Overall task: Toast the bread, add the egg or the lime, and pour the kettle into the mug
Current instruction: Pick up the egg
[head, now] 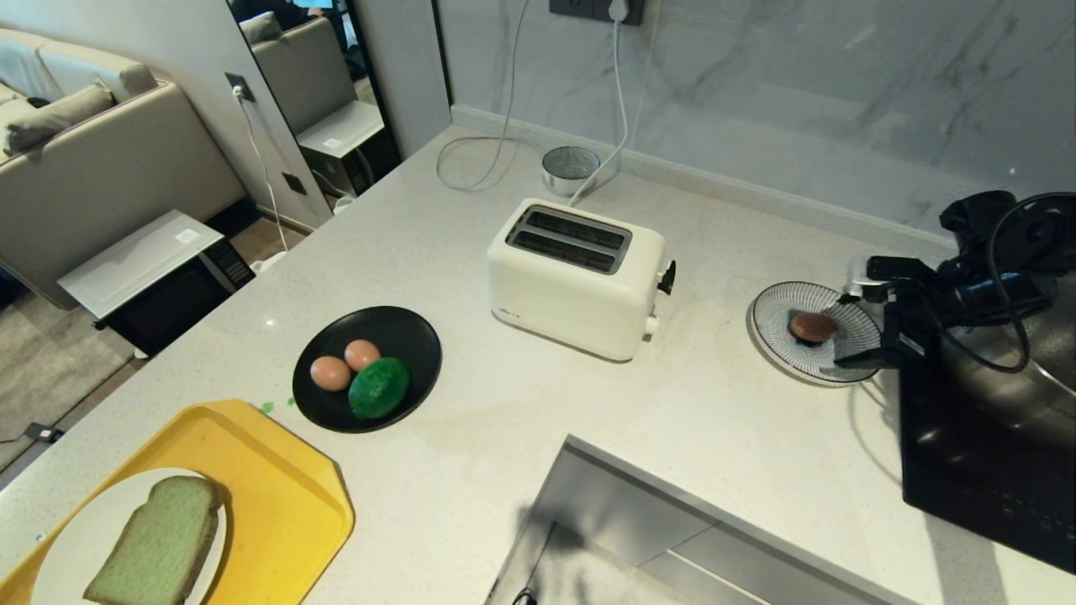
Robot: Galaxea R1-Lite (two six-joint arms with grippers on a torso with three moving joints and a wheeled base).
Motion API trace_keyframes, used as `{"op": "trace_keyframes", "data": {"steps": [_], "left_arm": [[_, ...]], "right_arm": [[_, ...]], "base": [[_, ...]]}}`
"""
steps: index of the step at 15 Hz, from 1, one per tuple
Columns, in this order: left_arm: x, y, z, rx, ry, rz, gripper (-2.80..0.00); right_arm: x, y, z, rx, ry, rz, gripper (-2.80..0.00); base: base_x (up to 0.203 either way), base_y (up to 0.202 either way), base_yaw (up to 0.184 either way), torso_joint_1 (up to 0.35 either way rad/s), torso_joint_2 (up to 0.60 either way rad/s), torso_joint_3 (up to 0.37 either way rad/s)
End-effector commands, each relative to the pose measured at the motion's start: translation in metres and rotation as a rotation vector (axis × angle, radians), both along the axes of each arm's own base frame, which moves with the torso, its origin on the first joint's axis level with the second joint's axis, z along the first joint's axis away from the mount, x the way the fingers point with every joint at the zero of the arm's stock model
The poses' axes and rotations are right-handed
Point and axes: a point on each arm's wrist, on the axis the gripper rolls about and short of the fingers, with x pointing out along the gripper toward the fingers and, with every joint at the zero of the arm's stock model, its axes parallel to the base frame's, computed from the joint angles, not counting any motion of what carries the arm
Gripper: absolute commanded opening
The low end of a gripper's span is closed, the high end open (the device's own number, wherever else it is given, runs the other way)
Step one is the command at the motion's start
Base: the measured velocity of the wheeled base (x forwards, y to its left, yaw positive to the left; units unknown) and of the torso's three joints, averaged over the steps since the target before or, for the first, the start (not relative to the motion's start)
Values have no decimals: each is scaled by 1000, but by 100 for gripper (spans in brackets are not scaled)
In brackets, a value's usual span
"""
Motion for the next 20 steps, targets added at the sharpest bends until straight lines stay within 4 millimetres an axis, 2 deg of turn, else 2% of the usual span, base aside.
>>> {"op": "trace_keyframes", "data": {"steps": [1,9,20], "left_arm": [[0,0,0,0,0,1,-280],[0,0,0,0,0,1,-280],[0,0,0,1,-1,1,-280]], "right_arm": [[6,6,-6,3,-16,35,0],[28,5,-25,-6,-86,49,0],[35,4,-30,17,-98,30,0]], "base": [[0,0,0,0,0,0],[0,0,0,0,0,0],[0,0,0,0,0,0]]}}
